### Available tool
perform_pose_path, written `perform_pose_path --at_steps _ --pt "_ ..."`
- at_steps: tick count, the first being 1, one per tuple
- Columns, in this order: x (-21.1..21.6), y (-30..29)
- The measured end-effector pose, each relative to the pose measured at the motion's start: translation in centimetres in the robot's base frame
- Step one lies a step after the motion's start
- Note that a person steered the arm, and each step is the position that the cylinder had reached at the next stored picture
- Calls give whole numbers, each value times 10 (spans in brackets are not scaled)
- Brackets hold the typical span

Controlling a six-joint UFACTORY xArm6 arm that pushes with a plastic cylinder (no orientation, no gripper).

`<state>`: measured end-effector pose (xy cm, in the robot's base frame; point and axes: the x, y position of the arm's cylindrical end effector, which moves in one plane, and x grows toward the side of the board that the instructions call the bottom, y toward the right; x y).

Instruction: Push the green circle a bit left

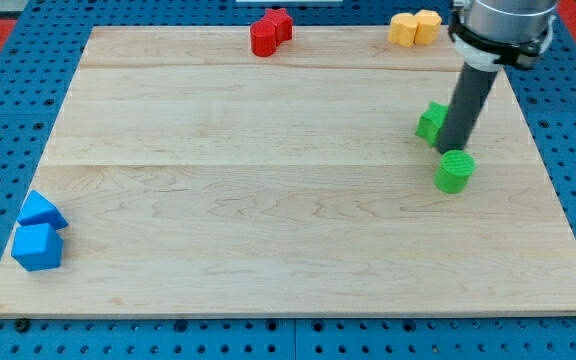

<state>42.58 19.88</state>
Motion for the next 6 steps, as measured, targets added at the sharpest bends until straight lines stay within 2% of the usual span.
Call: perform_pose_path --at_steps 1,2,3,4,5,6 --pt "0 83" --pt "18 108" --pt "45 44" --pt "53 -48" --pt "56 -108" --pt "60 -61"
